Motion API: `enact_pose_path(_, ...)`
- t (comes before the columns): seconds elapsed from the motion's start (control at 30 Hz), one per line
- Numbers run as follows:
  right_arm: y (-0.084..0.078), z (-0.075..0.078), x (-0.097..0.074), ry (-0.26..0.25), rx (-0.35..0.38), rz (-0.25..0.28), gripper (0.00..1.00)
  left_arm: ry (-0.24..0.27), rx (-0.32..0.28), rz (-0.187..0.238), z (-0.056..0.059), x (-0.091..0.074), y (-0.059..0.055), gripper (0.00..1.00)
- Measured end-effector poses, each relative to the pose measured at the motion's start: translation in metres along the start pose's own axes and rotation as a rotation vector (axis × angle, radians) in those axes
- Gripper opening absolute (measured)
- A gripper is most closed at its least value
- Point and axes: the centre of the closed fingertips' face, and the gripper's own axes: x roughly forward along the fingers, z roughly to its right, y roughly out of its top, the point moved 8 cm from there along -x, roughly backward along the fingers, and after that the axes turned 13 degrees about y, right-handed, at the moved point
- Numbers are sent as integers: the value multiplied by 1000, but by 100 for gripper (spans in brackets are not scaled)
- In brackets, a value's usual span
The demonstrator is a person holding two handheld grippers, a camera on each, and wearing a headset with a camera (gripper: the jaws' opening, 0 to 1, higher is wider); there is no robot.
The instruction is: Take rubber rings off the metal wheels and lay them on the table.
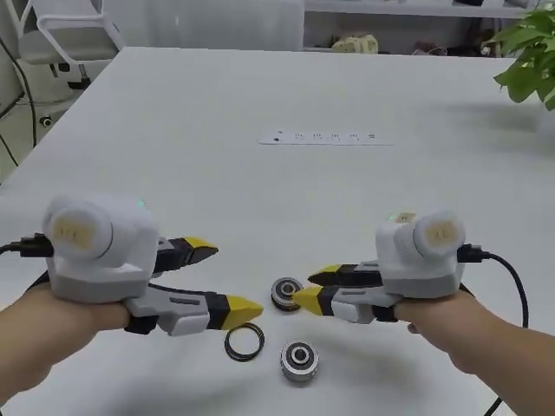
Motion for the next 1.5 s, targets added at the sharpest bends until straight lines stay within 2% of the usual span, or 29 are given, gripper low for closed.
enact_pose_path(0.17,-5,1,0,2,-25,-31,23,-5,-8,-8,0,5,0,59)
enact_pose_path(0.57,-11,-1,5,16,-63,-65,22,-19,12,-43,1,21,-5,56)
enact_pose_path(0.97,-14,0,8,15,-49,-59,19,-53,25,-67,8,39,-7,50)
enact_pose_path(1.27,-15,0,9,16,-50,-59,17,-73,46,-86,15,53,-9,39)
enact_pose_path(1.5,-15,0,9,20,-51,-60,17,-78,52,-96,16,60,-9,35)
